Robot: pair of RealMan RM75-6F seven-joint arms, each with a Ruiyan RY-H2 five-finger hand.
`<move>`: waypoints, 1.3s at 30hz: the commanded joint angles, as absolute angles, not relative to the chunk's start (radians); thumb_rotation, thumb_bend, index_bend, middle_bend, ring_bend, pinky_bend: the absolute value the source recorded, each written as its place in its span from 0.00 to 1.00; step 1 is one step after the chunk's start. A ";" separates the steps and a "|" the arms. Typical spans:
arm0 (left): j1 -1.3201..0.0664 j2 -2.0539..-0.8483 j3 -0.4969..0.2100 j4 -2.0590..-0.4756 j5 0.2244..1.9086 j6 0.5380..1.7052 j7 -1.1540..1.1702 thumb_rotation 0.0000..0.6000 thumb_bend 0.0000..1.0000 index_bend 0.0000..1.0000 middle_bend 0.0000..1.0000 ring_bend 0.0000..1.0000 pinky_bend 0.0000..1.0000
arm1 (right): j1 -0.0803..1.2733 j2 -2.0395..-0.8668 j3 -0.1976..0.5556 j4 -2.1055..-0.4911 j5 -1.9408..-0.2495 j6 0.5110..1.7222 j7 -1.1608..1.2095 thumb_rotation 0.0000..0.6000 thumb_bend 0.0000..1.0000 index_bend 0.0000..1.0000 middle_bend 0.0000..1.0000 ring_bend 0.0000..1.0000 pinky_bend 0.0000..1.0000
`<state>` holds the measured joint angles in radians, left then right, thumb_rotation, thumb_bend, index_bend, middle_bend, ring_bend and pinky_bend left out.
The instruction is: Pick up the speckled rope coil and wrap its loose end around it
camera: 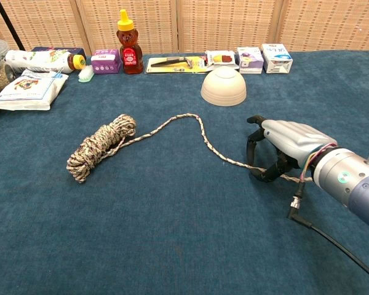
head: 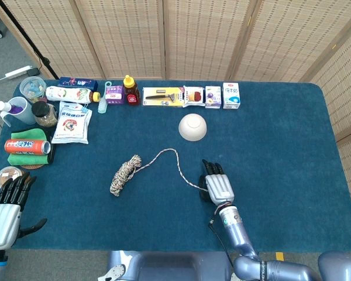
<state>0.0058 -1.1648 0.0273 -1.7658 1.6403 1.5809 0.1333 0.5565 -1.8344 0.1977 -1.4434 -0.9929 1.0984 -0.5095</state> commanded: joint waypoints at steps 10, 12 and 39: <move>0.006 -1.163 0.027 -1.765 1.641 1.583 0.129 1.00 0.09 0.00 0.00 0.00 0.00 | 0.565 -1.850 0.194 -1.429 -0.983 1.101 -0.514 1.00 0.42 0.51 0.00 0.00 0.00; 0.006 -1.162 0.027 -1.765 1.641 1.583 0.128 1.00 0.09 0.00 0.00 0.00 0.00 | 0.565 -1.852 0.194 -1.425 -0.986 1.105 -0.513 1.00 0.42 0.51 0.00 0.00 0.00; 0.005 -1.162 0.028 -1.765 1.639 1.580 0.126 1.00 0.09 0.00 0.00 0.00 0.00 | 0.574 -1.871 0.191 -1.403 -0.974 1.107 -0.527 1.00 0.43 0.53 0.00 0.00 0.00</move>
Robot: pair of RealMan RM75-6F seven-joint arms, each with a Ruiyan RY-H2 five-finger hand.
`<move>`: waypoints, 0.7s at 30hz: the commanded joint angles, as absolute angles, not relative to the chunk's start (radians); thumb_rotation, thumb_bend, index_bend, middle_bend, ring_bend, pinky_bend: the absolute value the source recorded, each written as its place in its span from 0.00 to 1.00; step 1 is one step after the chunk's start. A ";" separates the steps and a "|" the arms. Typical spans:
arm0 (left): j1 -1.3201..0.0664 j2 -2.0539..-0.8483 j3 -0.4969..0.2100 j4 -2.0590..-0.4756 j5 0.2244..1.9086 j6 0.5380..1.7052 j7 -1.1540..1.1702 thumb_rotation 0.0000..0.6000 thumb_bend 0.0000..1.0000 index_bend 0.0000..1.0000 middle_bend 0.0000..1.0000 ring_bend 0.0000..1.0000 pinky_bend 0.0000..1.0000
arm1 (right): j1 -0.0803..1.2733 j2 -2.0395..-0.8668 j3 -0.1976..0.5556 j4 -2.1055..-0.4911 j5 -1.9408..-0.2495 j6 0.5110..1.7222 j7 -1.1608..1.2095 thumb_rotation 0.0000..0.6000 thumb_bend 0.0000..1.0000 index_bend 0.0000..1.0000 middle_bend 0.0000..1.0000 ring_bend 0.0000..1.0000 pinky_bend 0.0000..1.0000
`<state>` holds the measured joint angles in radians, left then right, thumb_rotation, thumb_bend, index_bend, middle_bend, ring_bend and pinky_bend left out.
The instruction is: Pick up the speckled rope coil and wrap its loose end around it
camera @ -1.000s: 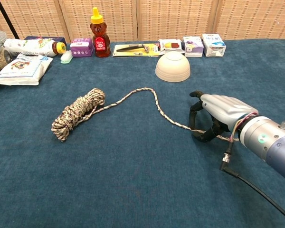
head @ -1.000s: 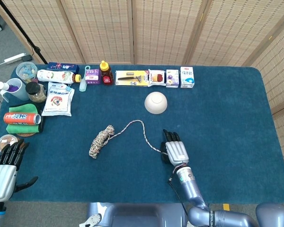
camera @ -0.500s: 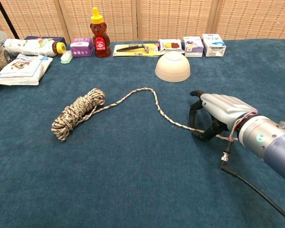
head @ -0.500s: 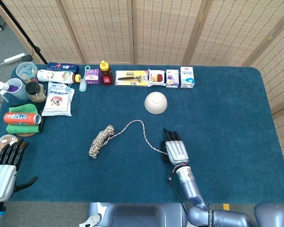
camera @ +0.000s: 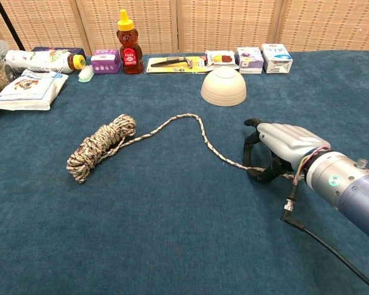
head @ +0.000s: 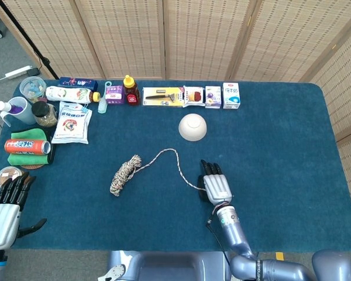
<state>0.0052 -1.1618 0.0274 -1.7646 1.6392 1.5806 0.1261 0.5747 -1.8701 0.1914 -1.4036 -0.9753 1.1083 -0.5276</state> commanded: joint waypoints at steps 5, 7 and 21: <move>0.005 -1.161 0.027 -1.765 1.639 1.580 0.125 1.00 0.09 0.00 0.00 0.00 0.00 | 0.573 -1.874 0.185 -1.399 -0.979 1.108 -0.525 1.00 0.44 0.56 0.00 0.00 0.00; 0.005 -1.161 0.027 -1.766 1.638 1.580 0.125 1.00 0.09 0.00 0.00 0.00 0.00 | 0.573 -1.875 0.184 -1.398 -0.982 1.109 -0.524 1.00 0.45 0.59 0.00 0.00 0.00; 0.002 -1.161 0.026 -1.766 1.634 1.575 0.126 1.00 0.09 0.00 0.00 0.00 0.00 | 0.559 -1.872 0.170 -1.405 -1.047 1.151 -0.506 1.00 0.49 0.63 0.00 0.00 0.00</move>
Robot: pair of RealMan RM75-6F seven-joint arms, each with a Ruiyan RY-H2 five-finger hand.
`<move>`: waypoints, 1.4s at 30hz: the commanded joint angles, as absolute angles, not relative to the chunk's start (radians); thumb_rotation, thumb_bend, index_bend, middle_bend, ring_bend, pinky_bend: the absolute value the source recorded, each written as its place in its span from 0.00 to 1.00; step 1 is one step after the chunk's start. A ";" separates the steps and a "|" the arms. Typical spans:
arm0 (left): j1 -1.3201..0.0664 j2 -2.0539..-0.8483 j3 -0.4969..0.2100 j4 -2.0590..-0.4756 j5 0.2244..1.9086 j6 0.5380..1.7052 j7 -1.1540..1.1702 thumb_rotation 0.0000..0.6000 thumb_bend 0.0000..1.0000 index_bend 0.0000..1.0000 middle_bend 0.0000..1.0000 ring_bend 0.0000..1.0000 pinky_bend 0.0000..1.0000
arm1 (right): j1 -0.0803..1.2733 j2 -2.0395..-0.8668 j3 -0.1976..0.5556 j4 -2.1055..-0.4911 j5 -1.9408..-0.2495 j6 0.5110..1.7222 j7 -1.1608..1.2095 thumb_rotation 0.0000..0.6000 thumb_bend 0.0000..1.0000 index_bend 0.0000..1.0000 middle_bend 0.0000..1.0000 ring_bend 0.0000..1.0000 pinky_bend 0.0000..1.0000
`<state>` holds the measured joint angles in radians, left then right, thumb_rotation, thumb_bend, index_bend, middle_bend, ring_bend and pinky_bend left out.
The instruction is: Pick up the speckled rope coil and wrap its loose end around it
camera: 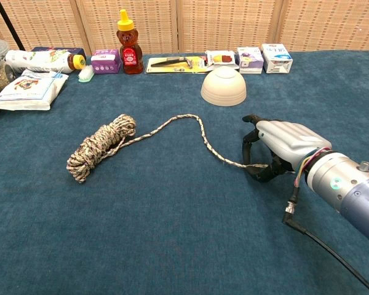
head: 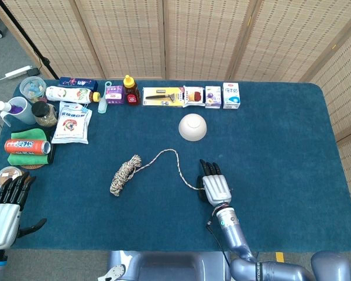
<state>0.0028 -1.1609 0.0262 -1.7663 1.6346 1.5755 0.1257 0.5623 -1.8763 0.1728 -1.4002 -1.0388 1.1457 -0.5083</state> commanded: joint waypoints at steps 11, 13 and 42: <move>-0.052 -1.166 -0.024 -1.774 1.551 1.492 0.115 1.00 0.09 0.00 0.00 0.00 0.00 | 0.538 -1.807 0.131 -1.474 -1.154 1.205 -0.514 1.00 0.49 0.64 0.00 0.00 0.00; -0.071 -1.170 -0.039 -1.773 1.524 1.463 0.114 1.00 0.09 0.00 0.00 0.00 0.00 | 0.534 -1.796 0.127 -1.487 -1.168 1.214 -0.519 1.00 0.49 0.64 0.00 0.00 0.00; -0.442 -1.566 -0.210 -1.609 1.165 1.103 0.316 1.00 0.09 0.00 0.00 0.00 0.00 | 0.507 -1.741 0.149 -1.556 -1.205 1.253 -0.530 1.00 0.49 0.65 0.00 0.00 0.00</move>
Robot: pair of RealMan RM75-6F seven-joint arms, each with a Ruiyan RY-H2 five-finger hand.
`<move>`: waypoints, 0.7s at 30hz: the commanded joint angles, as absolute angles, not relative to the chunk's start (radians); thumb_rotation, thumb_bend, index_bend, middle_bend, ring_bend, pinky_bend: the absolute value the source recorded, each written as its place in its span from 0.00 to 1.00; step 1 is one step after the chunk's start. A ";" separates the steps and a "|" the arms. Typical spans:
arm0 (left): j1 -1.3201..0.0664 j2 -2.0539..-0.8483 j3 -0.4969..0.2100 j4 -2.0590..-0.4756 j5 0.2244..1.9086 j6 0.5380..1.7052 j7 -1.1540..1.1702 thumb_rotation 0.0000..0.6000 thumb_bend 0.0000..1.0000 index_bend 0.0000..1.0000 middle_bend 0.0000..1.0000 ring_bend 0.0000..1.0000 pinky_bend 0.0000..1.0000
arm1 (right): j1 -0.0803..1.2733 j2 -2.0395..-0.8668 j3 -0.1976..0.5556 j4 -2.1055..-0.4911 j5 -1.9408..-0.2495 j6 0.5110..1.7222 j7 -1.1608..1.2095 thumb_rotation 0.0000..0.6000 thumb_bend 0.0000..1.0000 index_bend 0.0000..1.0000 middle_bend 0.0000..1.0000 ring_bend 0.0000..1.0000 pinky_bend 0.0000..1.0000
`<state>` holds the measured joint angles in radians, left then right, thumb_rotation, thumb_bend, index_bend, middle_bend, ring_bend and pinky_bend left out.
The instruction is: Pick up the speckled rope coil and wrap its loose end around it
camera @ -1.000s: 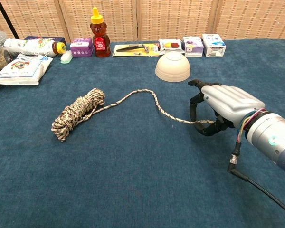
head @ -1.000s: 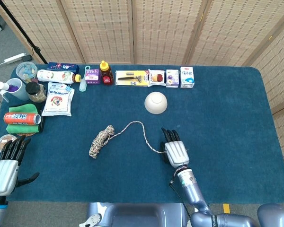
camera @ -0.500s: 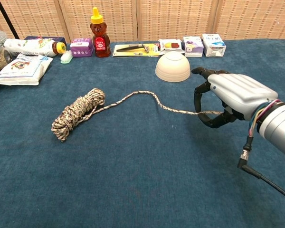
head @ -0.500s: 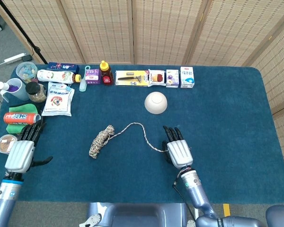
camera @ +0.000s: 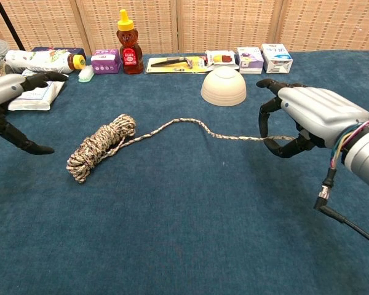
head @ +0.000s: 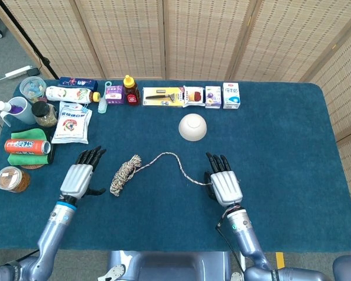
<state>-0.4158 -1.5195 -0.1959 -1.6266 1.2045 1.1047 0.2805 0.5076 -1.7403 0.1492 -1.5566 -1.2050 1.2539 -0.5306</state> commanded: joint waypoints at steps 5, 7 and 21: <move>-0.457 -1.614 -0.211 -1.602 1.113 1.112 0.347 1.00 0.09 0.00 0.00 0.00 0.00 | 0.506 -1.741 0.150 -1.558 -1.209 1.253 -0.530 1.00 0.49 0.65 0.00 0.00 0.00; -0.462 -1.626 -0.211 -1.599 1.097 1.114 0.356 1.00 0.09 0.00 0.00 0.00 0.00 | 0.506 -1.741 0.152 -1.558 -1.209 1.253 -0.532 1.00 0.49 0.65 0.00 0.00 0.00; -0.498 -1.694 -0.226 -1.496 0.989 1.113 0.388 1.00 0.09 0.00 0.00 0.00 0.00 | 0.502 -1.730 0.163 -1.567 -1.201 1.250 -0.528 1.00 0.49 0.65 0.00 0.00 0.00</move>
<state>-0.4966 -1.6940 -0.2217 -1.5028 0.9955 1.1098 0.3857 0.5027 -1.7311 0.1624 -1.5664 -1.2009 1.2500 -0.5286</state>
